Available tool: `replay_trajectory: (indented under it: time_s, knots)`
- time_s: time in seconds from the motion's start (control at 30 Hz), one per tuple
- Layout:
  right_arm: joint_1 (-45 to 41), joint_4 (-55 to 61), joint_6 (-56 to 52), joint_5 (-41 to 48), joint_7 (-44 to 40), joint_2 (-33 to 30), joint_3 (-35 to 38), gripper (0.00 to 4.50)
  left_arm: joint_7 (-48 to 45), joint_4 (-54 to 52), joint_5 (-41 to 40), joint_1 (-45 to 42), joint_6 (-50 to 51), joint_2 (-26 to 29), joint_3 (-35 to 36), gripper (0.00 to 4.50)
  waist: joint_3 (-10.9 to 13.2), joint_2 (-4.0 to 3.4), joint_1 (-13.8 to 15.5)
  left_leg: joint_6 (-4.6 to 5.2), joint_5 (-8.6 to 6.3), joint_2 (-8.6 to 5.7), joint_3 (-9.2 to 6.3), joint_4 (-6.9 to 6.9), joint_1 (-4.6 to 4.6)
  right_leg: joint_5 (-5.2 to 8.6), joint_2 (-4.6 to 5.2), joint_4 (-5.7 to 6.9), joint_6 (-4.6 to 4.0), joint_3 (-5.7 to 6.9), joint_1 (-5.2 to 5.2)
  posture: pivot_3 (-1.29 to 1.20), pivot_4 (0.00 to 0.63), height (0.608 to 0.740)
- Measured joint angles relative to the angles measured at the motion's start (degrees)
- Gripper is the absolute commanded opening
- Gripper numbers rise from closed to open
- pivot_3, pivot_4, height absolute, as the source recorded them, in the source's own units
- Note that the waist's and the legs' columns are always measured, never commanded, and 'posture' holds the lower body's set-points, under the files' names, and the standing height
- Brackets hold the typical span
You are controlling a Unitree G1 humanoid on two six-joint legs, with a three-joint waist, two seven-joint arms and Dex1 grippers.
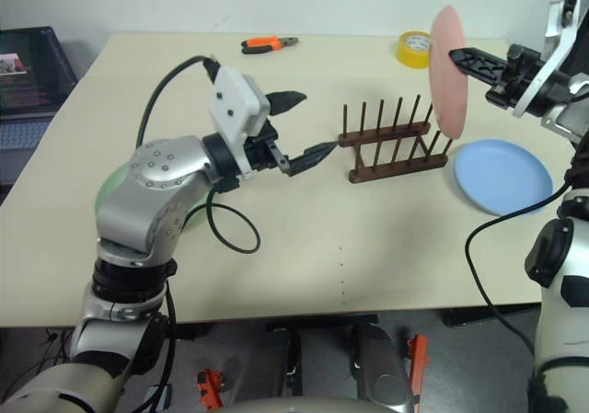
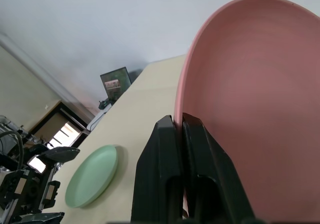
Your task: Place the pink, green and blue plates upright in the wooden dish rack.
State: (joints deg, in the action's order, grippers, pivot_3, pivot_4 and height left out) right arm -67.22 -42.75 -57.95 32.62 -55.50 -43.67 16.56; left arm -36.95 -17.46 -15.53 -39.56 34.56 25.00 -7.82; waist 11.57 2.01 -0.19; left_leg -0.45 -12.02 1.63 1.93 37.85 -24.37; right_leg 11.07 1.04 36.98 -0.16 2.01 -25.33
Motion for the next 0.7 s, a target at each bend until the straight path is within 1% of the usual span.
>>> replay_trajectory:
  time_s: [0.37, 0.7]
  knots:
    - [-1.30, -0.33, 0.19, -2.75, -7.98, -2.42, -6.77, 0.01, 0.09, -0.04, -0.13, 0.14, 0.01, -0.17, 0.00, 4.50, 0.00, 0.00, 0.02, 0.00, 0.00, 0.00, -0.01, 0.01, 0.00, 0.00, 0.00, 0.00, 0.00, 0.01, 0.01, 0.00, 0.150, 0.740]
    - [-5.94, -7.08, 4.46, -8.53, -14.71, -3.55, -11.51, 0.01, 0.04, -0.05, -0.18, 0.26, 0.02, -0.28, 0.00, 4.50, 0.00, 0.00, 0.04, 0.00, 0.00, -0.01, 0.00, 0.02, 0.00, 0.00, 0.02, -0.01, 0.00, 0.01, 0.01, 0.00, 0.150, 0.740]
